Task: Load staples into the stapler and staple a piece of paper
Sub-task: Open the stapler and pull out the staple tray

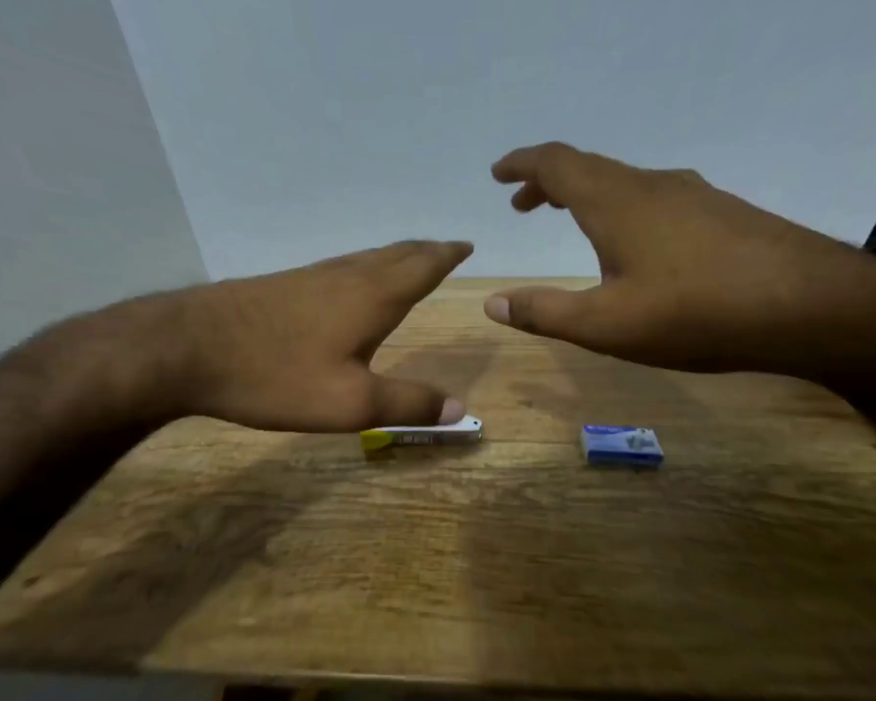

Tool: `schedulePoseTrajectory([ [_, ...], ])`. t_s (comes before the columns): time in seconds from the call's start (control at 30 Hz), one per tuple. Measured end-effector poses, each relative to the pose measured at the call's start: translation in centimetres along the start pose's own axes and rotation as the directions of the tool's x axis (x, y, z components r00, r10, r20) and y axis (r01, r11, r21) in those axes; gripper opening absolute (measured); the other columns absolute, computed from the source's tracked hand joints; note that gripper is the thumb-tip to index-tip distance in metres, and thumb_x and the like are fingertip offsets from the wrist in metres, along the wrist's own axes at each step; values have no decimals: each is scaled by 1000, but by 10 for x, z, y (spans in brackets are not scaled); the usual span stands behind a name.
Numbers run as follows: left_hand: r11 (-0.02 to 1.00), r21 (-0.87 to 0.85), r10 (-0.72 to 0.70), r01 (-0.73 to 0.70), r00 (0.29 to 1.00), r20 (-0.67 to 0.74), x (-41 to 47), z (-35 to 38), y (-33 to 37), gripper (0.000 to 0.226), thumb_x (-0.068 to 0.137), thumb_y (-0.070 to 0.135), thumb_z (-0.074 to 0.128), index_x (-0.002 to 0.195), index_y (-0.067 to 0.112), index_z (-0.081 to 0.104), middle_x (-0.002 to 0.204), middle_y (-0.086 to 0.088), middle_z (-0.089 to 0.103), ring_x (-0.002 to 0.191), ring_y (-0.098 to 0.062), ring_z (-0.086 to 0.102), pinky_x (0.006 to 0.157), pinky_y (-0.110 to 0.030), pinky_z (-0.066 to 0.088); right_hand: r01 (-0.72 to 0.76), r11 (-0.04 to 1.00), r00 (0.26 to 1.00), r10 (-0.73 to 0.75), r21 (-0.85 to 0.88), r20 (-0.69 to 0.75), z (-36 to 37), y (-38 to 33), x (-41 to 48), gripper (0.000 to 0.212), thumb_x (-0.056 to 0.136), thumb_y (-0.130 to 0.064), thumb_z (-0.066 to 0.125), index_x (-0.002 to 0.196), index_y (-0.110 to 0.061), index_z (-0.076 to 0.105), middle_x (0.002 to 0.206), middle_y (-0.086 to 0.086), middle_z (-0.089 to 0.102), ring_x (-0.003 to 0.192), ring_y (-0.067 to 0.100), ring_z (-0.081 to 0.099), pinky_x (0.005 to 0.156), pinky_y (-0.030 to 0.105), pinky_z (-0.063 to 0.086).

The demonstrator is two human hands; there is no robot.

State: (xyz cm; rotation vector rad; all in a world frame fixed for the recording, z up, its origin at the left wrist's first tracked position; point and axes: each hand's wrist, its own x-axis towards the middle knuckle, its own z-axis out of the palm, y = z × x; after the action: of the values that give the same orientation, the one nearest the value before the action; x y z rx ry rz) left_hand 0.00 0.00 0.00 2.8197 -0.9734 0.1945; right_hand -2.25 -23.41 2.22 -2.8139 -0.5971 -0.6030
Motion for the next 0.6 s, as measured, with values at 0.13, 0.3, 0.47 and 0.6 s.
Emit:
schedulePoseTrajectory([
  [0.13,999,-8,-46,49,973,227,-13,19,-14,120,63,84,58,160,39,3,164,30,10,134,20,17,102,-5,13,27,998,987,-18,-53,161,25,-9,-11,82,72,-78,52,146,-49,29,140,-25,56,112,6,53,91,29,28],
  [0.3,999,36,-18,10,969,248,-15,37,-28,97,78,74,56,159,32,23,162,21,29,133,7,36,104,-13,27,102,986,964,-64,-135,260,53,-23,-17,62,81,-77,50,134,-45,47,128,-23,63,111,7,57,87,31,30],
  [0.47,1000,10,13,-15,978,210,-7,53,-41,54,90,56,61,137,29,55,134,14,58,120,-11,57,104,-41,46,78,988,943,-31,-131,331,82,-34,-12,54,85,-70,54,128,-38,54,120,-14,66,105,16,61,84,36,50],
  [0.6,993,-118,22,-9,994,108,-3,62,-52,34,88,45,69,119,30,66,111,13,66,103,-9,62,95,-43,52,28,995,934,8,-97,357,103,-35,-1,36,88,-59,58,115,-34,61,104,-10,66,93,16,60,76,36,53],
])
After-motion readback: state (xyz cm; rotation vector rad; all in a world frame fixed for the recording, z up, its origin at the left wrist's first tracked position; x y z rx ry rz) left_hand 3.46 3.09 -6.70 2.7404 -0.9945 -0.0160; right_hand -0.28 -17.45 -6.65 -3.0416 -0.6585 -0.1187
